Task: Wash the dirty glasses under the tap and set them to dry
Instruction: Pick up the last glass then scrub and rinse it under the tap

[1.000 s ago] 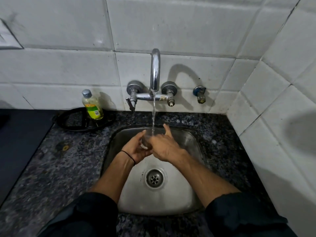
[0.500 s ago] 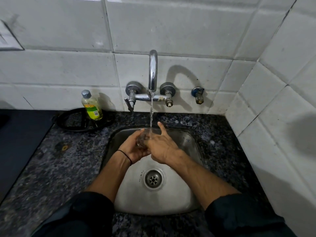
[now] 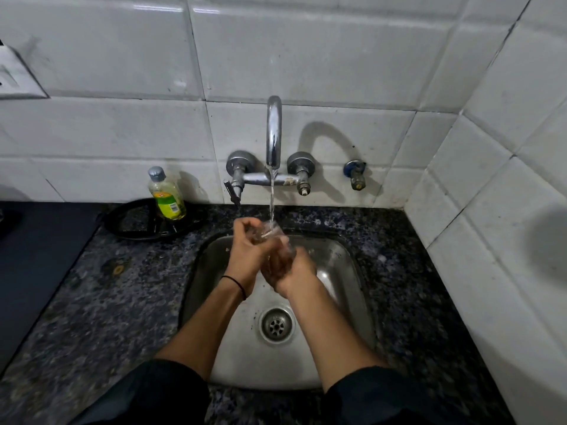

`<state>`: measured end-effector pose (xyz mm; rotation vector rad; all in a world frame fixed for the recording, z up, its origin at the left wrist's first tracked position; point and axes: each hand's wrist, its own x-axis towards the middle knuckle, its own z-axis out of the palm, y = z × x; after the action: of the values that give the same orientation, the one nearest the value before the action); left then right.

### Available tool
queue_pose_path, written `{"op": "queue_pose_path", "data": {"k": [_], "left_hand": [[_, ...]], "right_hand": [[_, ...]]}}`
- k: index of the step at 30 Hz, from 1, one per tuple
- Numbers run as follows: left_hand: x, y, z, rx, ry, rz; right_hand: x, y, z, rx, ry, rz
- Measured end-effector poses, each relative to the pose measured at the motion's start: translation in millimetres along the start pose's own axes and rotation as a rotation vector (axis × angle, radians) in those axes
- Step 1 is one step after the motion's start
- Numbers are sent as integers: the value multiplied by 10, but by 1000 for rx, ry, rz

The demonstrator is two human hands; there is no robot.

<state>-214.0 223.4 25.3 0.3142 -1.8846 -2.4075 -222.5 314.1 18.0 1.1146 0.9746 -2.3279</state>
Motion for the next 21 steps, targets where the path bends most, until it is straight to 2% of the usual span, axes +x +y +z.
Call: {"op": "queue_pose_path", "data": {"k": [3,5,8,11,13,15,18,21], "left_hand": [[-39,64,70,228,-180,87],[5,91,88,336,-228,117],[74,137,151,389,-172,129],[152,132,192,425,-50,89],[171,127,184,382,-11,36],[175,145,157,244,-31,-79],[215,174,34,-106,-174,-283],[200,282,-75,-117,-344,-356]], "right_hand": [[-86,84,-12,85,9,96],[-138,110,-8,49,-4,60],[-164,182,-10,-257,97,-137],[-106,346,-1,-569,94,-479],[-144,410,-52,-705,33,-699],[-227,394,-125,-795,-60,-810],[-217,253,-233,-789,-227,-774],[-170,105,-265,-819,-365,-773]]}}
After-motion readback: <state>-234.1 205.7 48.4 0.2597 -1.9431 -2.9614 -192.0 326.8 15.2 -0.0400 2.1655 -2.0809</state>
